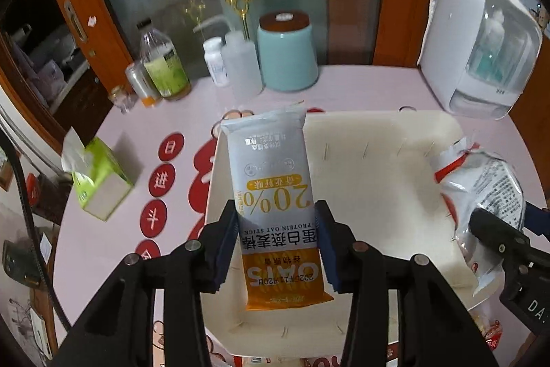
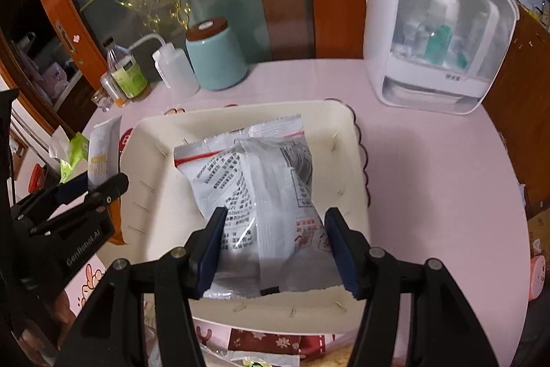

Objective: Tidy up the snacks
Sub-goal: 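Carry both snacks into the white tray and open both tools, then grasp the pale blue bag with the left tool while the right tool grasps the cookie bag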

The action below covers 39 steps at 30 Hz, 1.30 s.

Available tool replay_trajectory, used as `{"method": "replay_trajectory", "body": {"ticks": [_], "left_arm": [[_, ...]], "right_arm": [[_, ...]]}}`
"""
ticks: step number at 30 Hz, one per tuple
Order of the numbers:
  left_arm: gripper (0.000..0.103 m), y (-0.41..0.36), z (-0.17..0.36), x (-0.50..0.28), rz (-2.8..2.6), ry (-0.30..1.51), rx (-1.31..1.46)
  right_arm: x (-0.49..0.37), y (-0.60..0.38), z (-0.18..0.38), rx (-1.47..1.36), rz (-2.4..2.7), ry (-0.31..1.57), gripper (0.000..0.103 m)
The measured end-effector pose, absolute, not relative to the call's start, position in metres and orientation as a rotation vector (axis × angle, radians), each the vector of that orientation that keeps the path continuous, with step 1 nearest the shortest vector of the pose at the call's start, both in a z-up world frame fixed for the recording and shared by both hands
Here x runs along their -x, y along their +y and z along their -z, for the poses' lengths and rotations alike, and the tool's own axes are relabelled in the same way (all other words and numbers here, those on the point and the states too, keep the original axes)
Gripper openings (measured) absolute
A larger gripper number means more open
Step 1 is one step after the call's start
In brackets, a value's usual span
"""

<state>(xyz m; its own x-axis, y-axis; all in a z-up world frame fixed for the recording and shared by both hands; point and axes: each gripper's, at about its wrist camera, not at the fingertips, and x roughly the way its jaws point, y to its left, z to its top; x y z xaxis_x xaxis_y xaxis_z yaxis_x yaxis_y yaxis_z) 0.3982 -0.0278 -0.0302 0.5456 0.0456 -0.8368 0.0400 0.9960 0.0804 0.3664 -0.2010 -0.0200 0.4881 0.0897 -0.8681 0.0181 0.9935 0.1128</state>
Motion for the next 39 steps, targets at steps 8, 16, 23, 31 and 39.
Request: {"method": "replay_trajectory", "body": {"ticks": [8,16,23,31,39], "left_arm": [[0.083,-0.012,0.032,-0.389,0.047,1.010,-0.026],[0.083,-0.008,0.006,-0.353,0.115,0.971,-0.050],[0.083,0.007,-0.048,-0.292,0.108,0.822,-0.051],[0.084,0.008,-0.103,-0.190,0.222,0.684,-0.096],[0.099,0.000,-0.105,-0.117,0.387,0.714,-0.087]], "right_arm": [[-0.371,-0.209,0.029,-0.217,-0.053,1.089,0.060],[-0.348,-0.213,0.008,-0.163,-0.036,1.081,0.060],[-0.288,-0.216,-0.042,-0.100,-0.021,0.970,0.060],[-0.174,-0.208,-0.102,-0.007,-0.066,0.815,0.060],[-0.087,-0.219,-0.101,-0.040,-0.133,0.824,0.060]]}}
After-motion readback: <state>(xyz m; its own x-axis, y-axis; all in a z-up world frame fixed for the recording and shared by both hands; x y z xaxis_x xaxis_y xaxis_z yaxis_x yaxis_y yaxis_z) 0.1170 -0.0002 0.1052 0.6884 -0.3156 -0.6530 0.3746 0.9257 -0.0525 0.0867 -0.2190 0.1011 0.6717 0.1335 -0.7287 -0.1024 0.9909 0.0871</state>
